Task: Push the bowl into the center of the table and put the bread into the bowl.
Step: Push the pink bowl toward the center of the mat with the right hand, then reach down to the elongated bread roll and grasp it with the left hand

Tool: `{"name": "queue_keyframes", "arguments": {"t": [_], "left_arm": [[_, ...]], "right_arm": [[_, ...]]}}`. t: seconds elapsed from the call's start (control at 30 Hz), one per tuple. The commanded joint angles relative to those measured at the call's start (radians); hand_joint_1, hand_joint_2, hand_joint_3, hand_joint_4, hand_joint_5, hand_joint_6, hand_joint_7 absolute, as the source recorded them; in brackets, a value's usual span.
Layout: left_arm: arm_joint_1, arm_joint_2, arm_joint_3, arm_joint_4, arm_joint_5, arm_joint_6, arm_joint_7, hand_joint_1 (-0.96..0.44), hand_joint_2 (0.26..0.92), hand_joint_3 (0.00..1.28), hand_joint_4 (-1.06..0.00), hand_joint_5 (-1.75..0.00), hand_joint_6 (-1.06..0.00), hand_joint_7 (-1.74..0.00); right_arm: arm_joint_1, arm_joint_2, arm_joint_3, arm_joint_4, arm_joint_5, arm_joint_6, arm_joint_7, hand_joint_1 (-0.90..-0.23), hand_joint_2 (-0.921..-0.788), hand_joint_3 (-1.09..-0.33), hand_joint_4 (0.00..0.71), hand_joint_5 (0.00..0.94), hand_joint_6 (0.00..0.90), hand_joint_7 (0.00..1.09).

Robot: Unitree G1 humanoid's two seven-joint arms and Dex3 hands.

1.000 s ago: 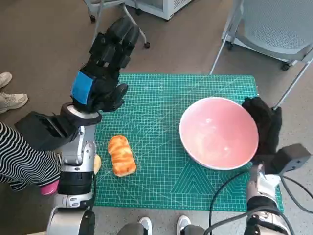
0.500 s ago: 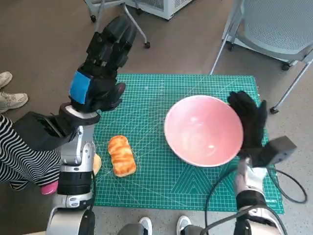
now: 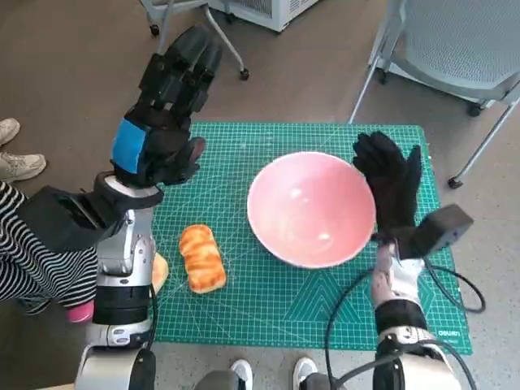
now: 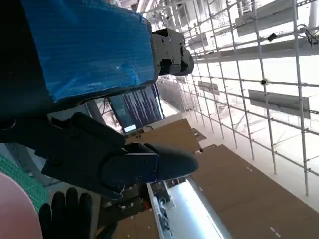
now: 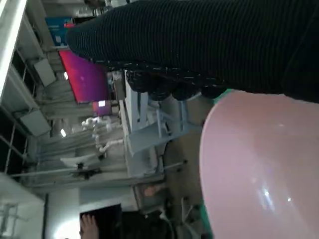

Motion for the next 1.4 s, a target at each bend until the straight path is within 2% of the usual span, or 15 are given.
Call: {"name": "queue_keyframes", "arguments": {"t": [0.03, 0.3, 0.57, 0.77, 0.97, 1.1, 1.23, 1.37, 1.4], "left_arm": [[0.016, 0.011, 0.002, -0.033, 0.001, 0.011, 0.009, -0.75, 0.921, 0.46, -0.12, 0.00, 0.00, -0.40], [0.027, 0.009, -0.004, -0.039, 0.011, 0.008, 0.021, -0.74, 0.921, 0.46, -0.12, 0.00, 0.00, -0.40], [0.036, 0.004, -0.013, -0.051, 0.017, 0.012, 0.034, -0.74, 0.921, 0.46, -0.12, 0.00, 0.00, -0.41], [0.041, -0.003, -0.025, -0.065, 0.022, 0.015, 0.047, -0.75, 0.921, 0.46, -0.12, 0.00, 0.00, -0.40], [0.042, -0.016, -0.042, -0.072, 0.027, 0.016, 0.061, -0.75, 0.921, 0.46, -0.12, 0.00, 0.00, -0.40], [0.036, -0.025, -0.052, -0.076, 0.028, 0.022, 0.070, -0.75, 0.921, 0.46, -0.12, 0.00, 0.00, -0.40], [0.027, -0.036, -0.065, -0.078, 0.031, 0.027, 0.077, -0.74, 0.921, 0.47, -0.12, 0.00, 0.00, -0.41], [0.018, -0.046, -0.083, -0.096, 0.036, 0.040, 0.085, -0.74, 0.921, 0.48, -0.12, 0.00, 0.00, -0.42], [0.007, -0.048, -0.089, -0.103, 0.027, 0.052, 0.080, -0.74, 0.921, 0.48, -0.12, 0.00, 0.00, -0.42]], "right_arm": [[-0.010, 0.024, -0.009, 0.024, 0.010, 0.030, -0.004, -0.638, -0.921, -0.787, 0.126, 0.000, 0.002, 0.55], [-0.029, 0.025, -0.007, 0.033, -0.002, 0.043, -0.010, -0.608, -0.921, -0.794, 0.127, 0.001, 0.000, 0.55], [-0.021, -0.019, -0.010, -0.003, -0.003, 0.044, 0.001, -0.615, -0.921, -0.798, 0.128, 0.001, -0.001, 0.55], [-0.016, -0.049, -0.007, -0.081, 0.001, 0.047, -0.003, -0.630, -0.921, -0.786, 0.133, 0.003, 0.000, 0.55], [0.014, -0.072, 0.005, -0.237, 0.001, 0.061, -0.009, -0.649, -0.921, -0.752, 0.149, 0.010, 0.004, 0.56], [0.047, -0.076, 0.021, -0.400, 0.005, 0.092, -0.014, -0.658, -0.921, -0.729, 0.160, 0.013, 0.015, 0.57], [0.086, -0.072, 0.049, -0.570, 0.000, 0.124, -0.017, -0.675, -0.921, -0.707, 0.164, 0.013, 0.025, 0.57], [0.117, -0.074, 0.081, -0.723, 0.011, 0.155, -0.002, -0.676, -0.921, -0.703, 0.166, 0.013, 0.025, 0.57], [0.127, -0.077, 0.103, -0.785, 0.005, 0.155, 0.012, -0.674, -0.921, -0.701, 0.168, 0.012, 0.025, 0.57]]}}
